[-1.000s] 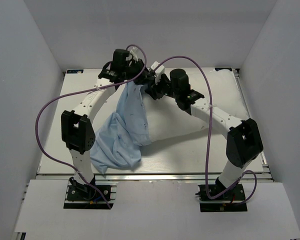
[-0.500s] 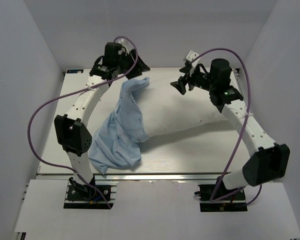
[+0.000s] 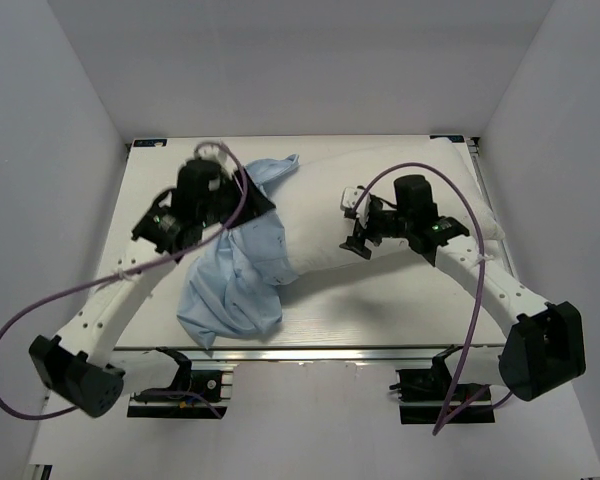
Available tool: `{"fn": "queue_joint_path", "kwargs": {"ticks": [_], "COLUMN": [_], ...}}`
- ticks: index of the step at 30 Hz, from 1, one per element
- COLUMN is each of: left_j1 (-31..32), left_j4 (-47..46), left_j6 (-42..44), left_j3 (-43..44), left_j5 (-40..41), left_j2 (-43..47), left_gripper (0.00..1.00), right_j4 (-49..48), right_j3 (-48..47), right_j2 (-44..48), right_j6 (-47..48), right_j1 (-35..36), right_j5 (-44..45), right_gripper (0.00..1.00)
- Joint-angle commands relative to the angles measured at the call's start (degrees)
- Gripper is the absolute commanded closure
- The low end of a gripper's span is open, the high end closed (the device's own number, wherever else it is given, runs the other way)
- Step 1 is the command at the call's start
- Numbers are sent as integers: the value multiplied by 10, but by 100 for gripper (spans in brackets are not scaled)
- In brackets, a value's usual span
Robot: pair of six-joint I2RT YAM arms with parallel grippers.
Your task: Put the pillow into the pillowcase
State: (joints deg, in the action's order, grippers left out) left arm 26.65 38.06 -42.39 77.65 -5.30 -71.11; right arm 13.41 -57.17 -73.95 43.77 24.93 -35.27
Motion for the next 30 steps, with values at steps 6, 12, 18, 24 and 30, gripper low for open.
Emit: {"fn": "queue_joint_path", "kwargs": {"ticks": [6, 12, 18, 24, 30], "left_j1": [146, 161, 161, 161, 162], "left_j4": [-24, -11, 27, 11, -18], "left_j6": [-113, -114, -105, -103, -71], "left_j3": [-135, -110, -80, -98, -85], "left_j5": [106, 154, 188, 170, 108], "left_j2": [-6, -92, -142, -112, -75], "left_gripper": [37, 38, 63, 87, 95], "right_j4": [-51, -122, -174, -151, -69], "right_j3": [28, 60, 60, 17, -66], "right_j2": [21, -3, -56, -109, -134], "right_j6": [46, 57, 49, 19, -110], "right_j1": [70, 92, 93, 93, 93], "right_j5": [77, 128, 193, 180, 92], "right_gripper": [11, 11, 14, 51, 100]}}
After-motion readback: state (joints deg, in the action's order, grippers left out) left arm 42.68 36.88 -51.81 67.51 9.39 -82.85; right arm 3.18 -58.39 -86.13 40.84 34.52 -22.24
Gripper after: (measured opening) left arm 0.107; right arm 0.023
